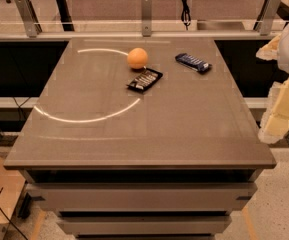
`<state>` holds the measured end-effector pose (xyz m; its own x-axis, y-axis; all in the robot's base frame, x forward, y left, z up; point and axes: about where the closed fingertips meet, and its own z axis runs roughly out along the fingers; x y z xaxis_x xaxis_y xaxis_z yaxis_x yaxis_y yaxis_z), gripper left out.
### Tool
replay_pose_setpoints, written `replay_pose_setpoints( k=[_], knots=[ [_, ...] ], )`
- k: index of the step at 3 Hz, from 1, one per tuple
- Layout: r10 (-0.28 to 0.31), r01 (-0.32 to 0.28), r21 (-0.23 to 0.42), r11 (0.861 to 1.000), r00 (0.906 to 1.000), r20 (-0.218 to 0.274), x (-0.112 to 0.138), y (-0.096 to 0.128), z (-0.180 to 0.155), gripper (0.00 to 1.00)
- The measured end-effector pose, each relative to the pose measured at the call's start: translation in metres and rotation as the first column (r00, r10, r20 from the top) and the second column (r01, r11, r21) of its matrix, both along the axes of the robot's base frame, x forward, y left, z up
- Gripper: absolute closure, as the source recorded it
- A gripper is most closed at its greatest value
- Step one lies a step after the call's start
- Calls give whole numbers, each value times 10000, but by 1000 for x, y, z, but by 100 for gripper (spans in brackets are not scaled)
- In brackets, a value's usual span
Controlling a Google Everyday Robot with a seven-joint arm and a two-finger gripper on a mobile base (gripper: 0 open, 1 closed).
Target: Pick rxbar blueberry
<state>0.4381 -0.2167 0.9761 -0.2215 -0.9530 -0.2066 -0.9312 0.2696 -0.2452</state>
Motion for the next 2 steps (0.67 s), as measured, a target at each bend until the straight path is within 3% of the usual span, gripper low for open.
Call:
replay_pose_setpoints(
  k=[2],
  knots=[
    [139, -144, 195, 9997, 9996, 256, 3, -1, 4, 0]
  ],
)
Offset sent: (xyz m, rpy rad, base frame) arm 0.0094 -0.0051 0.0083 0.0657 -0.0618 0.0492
